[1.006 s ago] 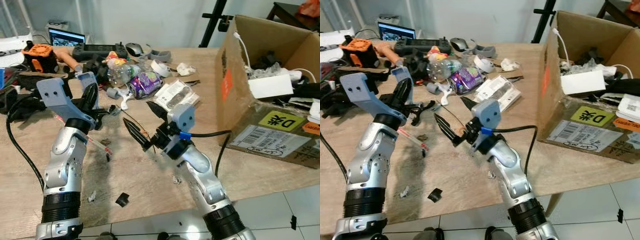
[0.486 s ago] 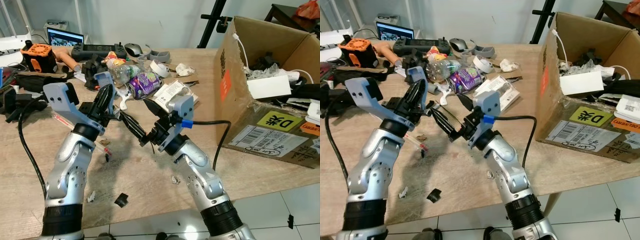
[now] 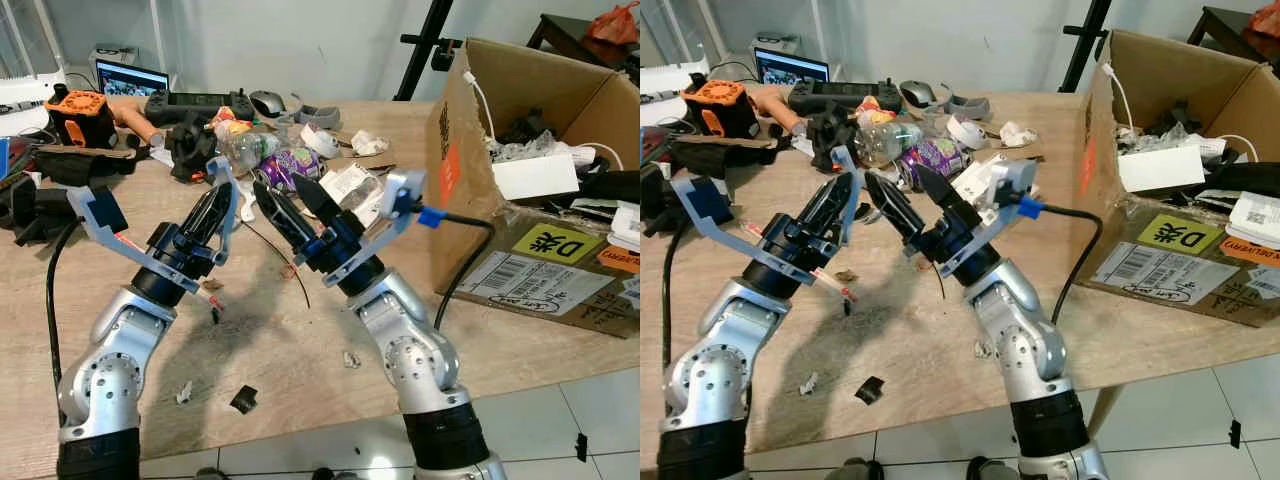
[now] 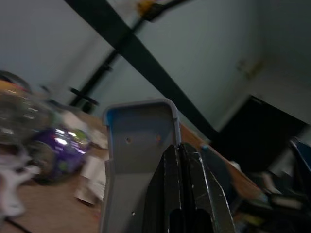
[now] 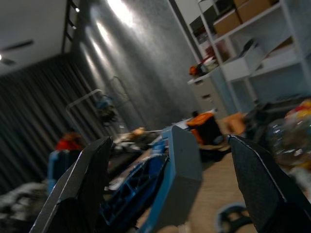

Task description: Picking trash to rubbish bin

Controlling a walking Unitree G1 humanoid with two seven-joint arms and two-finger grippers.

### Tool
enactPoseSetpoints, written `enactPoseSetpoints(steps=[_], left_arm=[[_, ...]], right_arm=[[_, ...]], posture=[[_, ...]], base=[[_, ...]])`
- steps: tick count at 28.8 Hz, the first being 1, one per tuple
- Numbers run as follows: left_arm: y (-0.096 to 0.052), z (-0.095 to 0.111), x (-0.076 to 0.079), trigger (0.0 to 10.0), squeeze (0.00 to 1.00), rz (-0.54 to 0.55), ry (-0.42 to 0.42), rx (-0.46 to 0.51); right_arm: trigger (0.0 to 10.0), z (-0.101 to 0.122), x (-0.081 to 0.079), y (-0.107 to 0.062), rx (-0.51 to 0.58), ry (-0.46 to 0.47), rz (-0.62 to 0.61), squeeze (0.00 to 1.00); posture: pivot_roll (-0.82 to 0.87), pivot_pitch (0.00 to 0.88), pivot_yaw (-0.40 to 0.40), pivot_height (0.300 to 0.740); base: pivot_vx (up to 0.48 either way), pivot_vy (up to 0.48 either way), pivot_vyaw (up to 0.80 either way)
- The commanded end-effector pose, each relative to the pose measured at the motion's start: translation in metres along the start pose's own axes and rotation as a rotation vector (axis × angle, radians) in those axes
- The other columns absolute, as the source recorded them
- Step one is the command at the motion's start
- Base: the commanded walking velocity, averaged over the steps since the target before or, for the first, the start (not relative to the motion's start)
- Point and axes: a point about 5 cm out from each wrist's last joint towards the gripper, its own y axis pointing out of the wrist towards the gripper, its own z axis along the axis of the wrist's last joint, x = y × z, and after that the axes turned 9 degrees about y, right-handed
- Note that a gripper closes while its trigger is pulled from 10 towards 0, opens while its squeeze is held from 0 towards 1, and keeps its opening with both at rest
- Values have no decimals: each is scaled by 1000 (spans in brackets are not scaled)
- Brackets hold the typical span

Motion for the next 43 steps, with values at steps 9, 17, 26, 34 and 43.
enactPoseSetpoints(steps=[9, 17, 26, 34, 43], left_arm=[[-15, 15, 7, 0, 0, -232, -15, -71], [-16, 13, 15, 0, 0, -343, -14, -165], [-15, 4, 19, 0, 0, -395, -7, -242], [-16, 10, 23, 0, 0, -440, 0, -264], [-17, 10, 22, 0, 0, -455, 19, -284]], right_arm=[[10000, 12, -3, -2, 54, 197, -30, 0], [10000, 7, -3, -10, -41, 384, -12, 0], [10000, 8, -13, -18, -124, 493, 96, 0], [10000, 9, 2, -25, -192, 457, -13, 0], [10000, 12, 10, -32, -215, 498, -56, 0]], posture=[[58, 129, -74, 740], [63, 149, -68, 740], [58, 130, -65, 740], [61, 130, -69, 740], [60, 154, -73, 740]], base=[[0, 0, 0], [0, 0, 0], [0, 0, 0], [0, 0, 0], [0, 0, 0]])
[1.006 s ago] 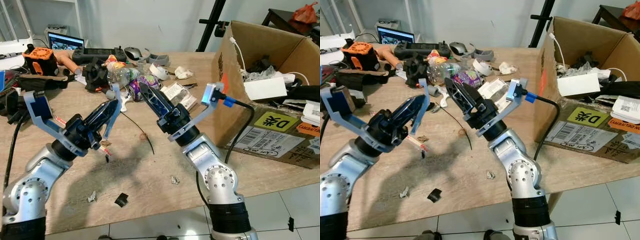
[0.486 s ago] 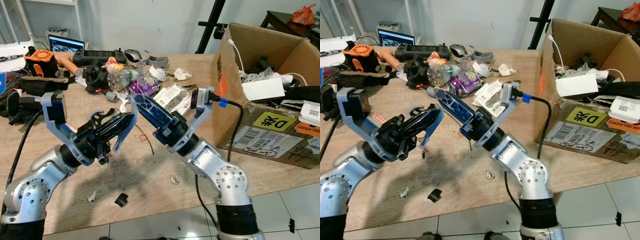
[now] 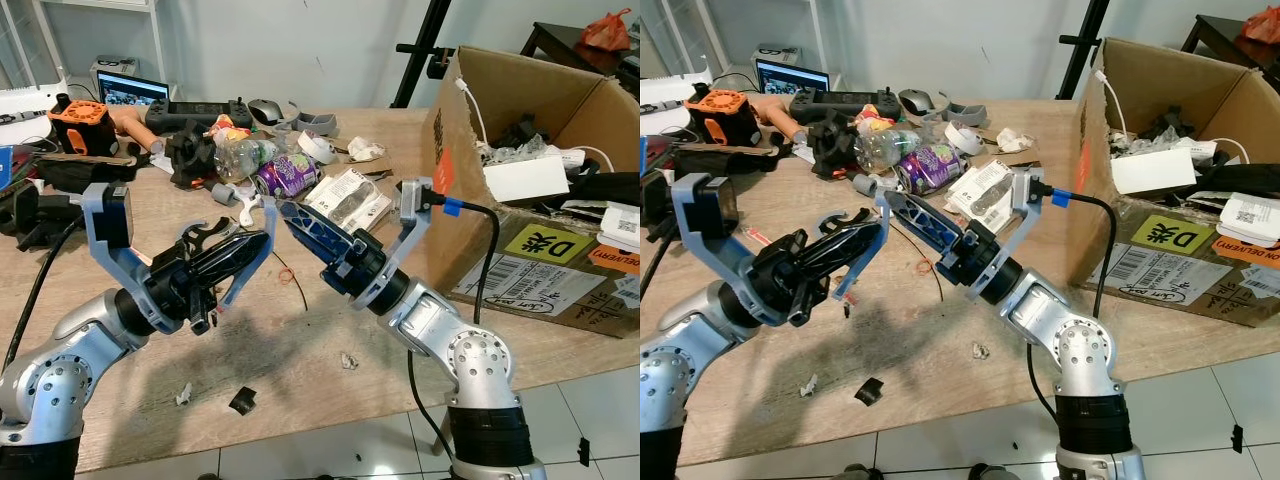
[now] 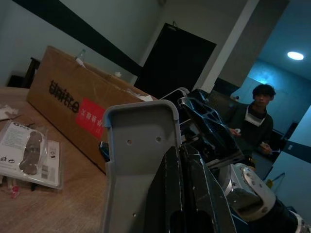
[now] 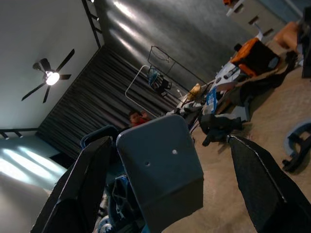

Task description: Picking trash to rubbish bin

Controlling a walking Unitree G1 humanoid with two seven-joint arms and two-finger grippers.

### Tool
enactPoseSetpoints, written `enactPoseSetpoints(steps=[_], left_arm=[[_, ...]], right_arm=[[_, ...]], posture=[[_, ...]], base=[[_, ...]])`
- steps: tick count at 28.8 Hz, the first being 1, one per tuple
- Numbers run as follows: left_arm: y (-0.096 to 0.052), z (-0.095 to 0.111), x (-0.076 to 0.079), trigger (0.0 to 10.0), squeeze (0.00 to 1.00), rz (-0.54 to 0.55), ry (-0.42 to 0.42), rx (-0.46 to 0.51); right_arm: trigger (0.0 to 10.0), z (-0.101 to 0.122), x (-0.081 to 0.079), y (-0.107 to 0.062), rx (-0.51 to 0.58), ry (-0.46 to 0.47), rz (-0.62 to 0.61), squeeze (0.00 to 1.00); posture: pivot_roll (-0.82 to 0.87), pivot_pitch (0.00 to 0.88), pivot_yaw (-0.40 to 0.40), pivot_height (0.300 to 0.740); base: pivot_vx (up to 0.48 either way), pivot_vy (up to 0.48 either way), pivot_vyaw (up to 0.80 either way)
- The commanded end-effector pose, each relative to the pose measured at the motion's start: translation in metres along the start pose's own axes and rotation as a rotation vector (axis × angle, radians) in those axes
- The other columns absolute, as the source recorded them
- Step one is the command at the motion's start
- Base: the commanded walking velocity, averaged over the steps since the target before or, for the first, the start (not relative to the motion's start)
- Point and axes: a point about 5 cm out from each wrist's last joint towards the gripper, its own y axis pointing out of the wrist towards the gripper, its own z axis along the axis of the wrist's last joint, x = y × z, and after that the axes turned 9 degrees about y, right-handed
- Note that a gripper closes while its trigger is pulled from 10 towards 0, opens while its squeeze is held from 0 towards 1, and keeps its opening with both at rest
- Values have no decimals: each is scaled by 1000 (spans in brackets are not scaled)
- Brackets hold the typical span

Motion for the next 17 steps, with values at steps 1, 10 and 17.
enactPoseSetpoints(steps=[1, 10, 17], left_arm=[[1, -2, 4, 0, 0, -30, 3, -35], [6, -8, 9, 0, 0, -83, -10, -77], [10, -14, 13, 0, 0, -117, -19, -112]], right_arm=[[10000, 1, 3, -4, -4, 20, -22, 0], [10000, -2, 1, -3, -35, 41, 2, 0], [10000, -5, 0, -2, -100, -2, 6, 0]], posture=[[56, 130, -71, 740], [59, 146, -73, 740], [57, 136, -73, 740]], base=[[0, 0, 0], [0, 0, 0], [0, 0, 0]])
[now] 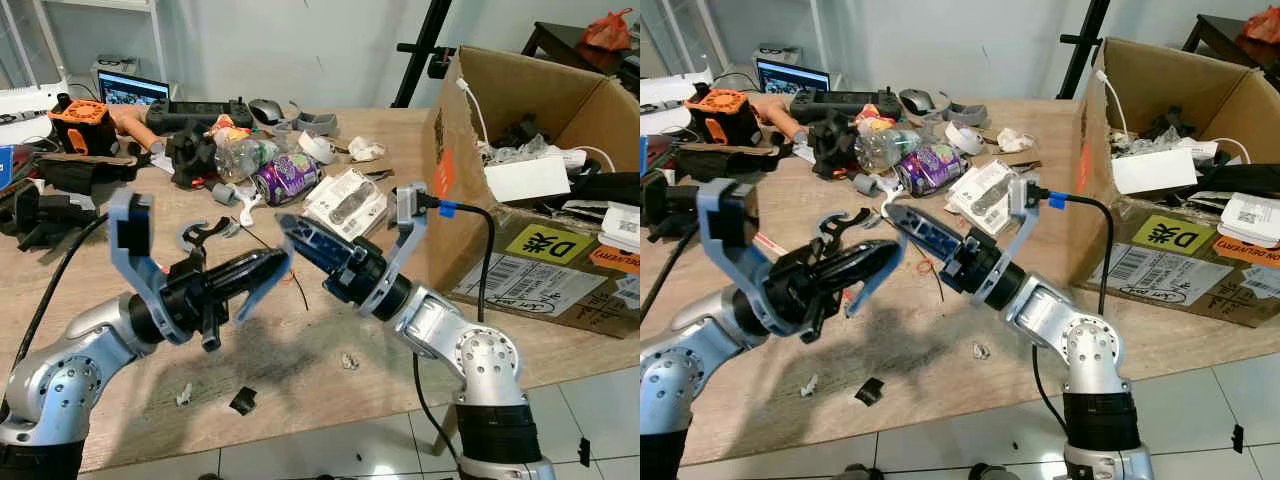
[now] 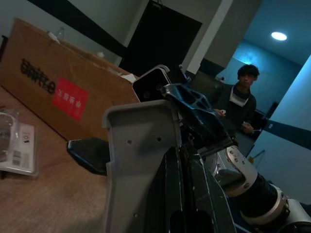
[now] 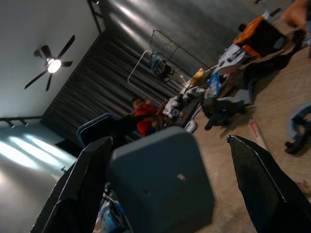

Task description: Picking trash to rubbish bin

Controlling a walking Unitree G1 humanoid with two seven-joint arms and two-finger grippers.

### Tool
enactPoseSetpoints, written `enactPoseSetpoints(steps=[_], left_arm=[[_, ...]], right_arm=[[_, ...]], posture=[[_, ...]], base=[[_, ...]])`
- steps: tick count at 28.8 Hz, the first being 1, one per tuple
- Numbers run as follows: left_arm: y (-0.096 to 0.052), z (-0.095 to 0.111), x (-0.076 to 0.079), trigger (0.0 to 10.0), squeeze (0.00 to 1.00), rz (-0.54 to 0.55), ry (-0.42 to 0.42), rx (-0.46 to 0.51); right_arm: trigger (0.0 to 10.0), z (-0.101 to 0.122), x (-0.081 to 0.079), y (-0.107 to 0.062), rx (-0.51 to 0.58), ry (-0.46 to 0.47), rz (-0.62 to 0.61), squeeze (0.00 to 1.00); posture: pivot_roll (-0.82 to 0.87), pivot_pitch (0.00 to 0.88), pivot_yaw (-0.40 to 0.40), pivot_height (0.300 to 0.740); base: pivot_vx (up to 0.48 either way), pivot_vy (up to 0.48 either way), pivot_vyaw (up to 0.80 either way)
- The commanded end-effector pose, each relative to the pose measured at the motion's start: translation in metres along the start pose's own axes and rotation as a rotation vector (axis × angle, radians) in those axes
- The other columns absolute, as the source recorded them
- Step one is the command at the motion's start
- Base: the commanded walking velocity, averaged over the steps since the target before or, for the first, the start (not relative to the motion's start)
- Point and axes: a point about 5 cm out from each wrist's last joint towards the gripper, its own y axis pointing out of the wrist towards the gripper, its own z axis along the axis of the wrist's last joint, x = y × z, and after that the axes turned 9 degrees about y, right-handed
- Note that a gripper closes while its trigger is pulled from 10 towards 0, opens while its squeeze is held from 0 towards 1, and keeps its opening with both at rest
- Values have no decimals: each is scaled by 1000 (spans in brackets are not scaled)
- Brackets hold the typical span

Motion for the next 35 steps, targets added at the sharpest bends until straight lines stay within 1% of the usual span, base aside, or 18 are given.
enactPoseSetpoints(steps=[1, 4, 8, 9, 11, 13, 14, 15, 16, 17, 18, 20, 21, 23, 24, 26, 30, 35], left_arm=[[2, -1, 4, 0, 0, -30, 9, -32], [2, -2, 5, 0, 0, -31, 12, -36], [3, -3, 3, 0, 0, -30, 17, -38], [3, -2, 3, 0, 0, -31, 17, -37], [3, -2, 4, 0, 0, -33, 17, -36], [3, -2, 4, 0, 0, -34, 17, -36], [4, -2, 3, 0, 0, -32, 18, -37], [4, -2, 3, 0, 0, -31, 19, -37], [3, -2, 3, 0, 0, -31, 18, -35], [3, -2, 4, 0, 0, -31, 18, -34], [4, -2, 3, 0, 0, -30, 19, -32], [5, -1, 3, 0, 0, -30, 20, -31], [5, -2, 2, 0, 0, -29, 21, -30], [5, -2, 3, 0, 0, -29, 22, -30], [6, -3, 3, 0, 0, -32, 19, -27], [7, -3, 2, 0, 0, -31, 19, -28], [7, -3, 3, 0, 0, -31, 21, -29], [7, -3, 2, 0, 0, -20, 37, -30]], right_arm=[[10000, 0, -1, 0, -22, -15, -2, 0], [10000, -2, 1, 0, -48, -27, -20, 0], [10000, -3, 3, 0, -63, -20, -23, 0], [10000, -4, 3, 0, -65, -19, -27, 0], [10000, -4, 3, 0, -66, -19, -29, 0], [10000, -4, 3, 0, -65, -18, -29, 0], [10000, -3, 4, 0, -62, -13, -30, 0], [9961, -4, 5, 0, -62, -8, -35, 0], [7412, -4, 6, 0, -59, -2, -38, 0], [7412, -5, 6, 0, -57, 2, -40, 0], [4196, -4, 6, 0, -54, 7, -39, 0], [4196, -3, 7, 0, -51, 11, -37, 0], [2667, -4, 8, -1, -53, 12, -42, 0], [2667, -4, 8, -1, -54, 13, -46, 0], [0, -4, 9, -1, -45, 19, -51, 0], [0, -2, 10, -1, -38, 23, -55, 0], [0, -3, 10, -2, -31, 26, -59, 0], [0, -2, 11, -2, -26, 27, -61, 0]], posture=[[58, 145, -74, 740], [54, 135, -72, 740], [59, 154, -75, 740], [56, 125, -72, 740], [56, 125, -72, 740], [56, 127, -72, 740], [60, 151, -76, 740], [57, 152, -72, 740], [54, 136, -71, 740], [54, 136, -71, 740], [58, 152, -75, 740], [58, 152, -75, 740], [58, 168, -73, 740], [57, 163, -72, 740], [58, 152, -70, 740], [58, 174, -68, 740], [58, 146, -65, 740], [56, 162, -65, 740]], base=[[0, 0, 0], [0, 0, 0], [0, 0, 0], [0, 0, 0], [0, 0, 0], [0, 0, 0], [0, 0, 0], [0, 0, 0], [0, 0, 0], [0, 0, 0], [0, 0, 0], [0, 0, 0], [0, 0, 0], [0, 0, 0], [0, 0, 0], [0, 0, 0], [0, 0, 0], [0, 0, 0]])
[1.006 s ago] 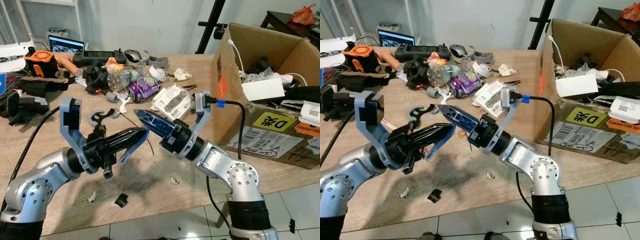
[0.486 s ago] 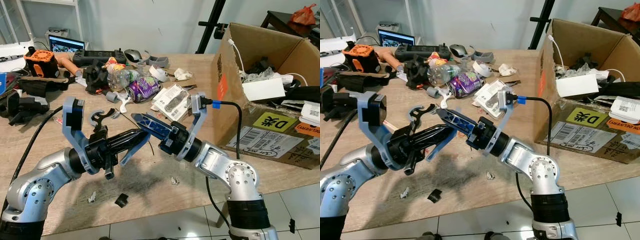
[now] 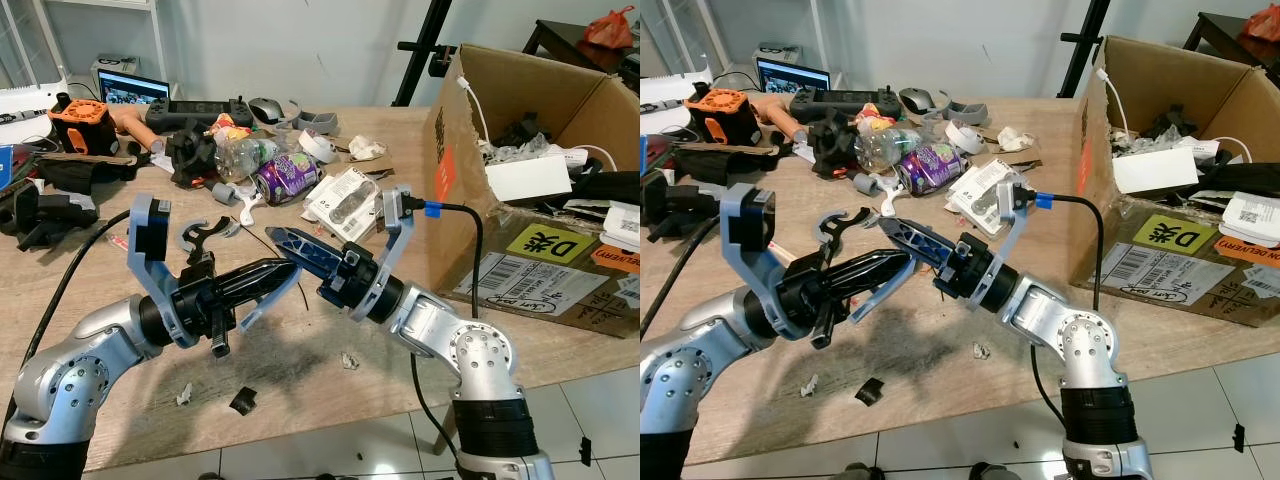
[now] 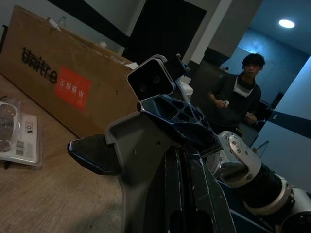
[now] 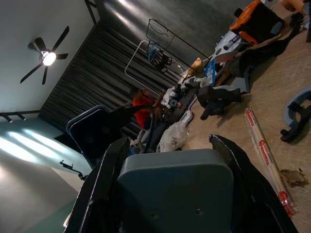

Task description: Picking trash to rubbish bin

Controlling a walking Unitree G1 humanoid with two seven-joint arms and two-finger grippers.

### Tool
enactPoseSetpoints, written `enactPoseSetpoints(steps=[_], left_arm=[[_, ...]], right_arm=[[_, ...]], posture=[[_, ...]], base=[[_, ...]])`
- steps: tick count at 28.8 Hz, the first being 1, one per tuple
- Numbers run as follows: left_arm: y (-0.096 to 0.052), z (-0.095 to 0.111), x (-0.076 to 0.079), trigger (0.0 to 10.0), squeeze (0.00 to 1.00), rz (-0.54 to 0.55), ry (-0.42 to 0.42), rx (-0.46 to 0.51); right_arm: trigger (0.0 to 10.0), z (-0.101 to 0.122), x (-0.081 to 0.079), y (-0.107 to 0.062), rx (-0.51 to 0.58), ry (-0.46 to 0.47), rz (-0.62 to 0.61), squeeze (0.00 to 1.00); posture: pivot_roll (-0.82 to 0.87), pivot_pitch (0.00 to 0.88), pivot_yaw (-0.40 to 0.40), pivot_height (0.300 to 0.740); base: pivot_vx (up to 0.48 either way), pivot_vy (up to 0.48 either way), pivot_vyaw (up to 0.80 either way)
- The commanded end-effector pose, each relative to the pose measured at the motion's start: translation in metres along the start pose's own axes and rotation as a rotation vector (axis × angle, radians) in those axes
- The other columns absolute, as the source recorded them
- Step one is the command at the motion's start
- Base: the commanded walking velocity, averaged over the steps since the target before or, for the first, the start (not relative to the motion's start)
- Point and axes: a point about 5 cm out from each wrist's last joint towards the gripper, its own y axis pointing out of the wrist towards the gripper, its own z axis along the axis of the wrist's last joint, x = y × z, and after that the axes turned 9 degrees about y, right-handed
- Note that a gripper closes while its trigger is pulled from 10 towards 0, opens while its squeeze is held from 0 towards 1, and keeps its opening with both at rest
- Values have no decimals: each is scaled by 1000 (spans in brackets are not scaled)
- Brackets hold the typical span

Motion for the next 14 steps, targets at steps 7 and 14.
enactPoseSetpoints(steps=[7, 14], left_arm=[[6, 1, -5, 5373, 1000, 42, 52, 18], [5, 7, -10, 10000, 1000, 87, 51, 60]], right_arm=[[0, 5, 4, -1, 24, 11, -22, 0], [0, 11, 3, 2, 47, 17, -7, 0]], posture=[[58, 162, -69, 740], [62, 194, -82, 740]], base=[[0, 0, 0], [0, 0, 0]])
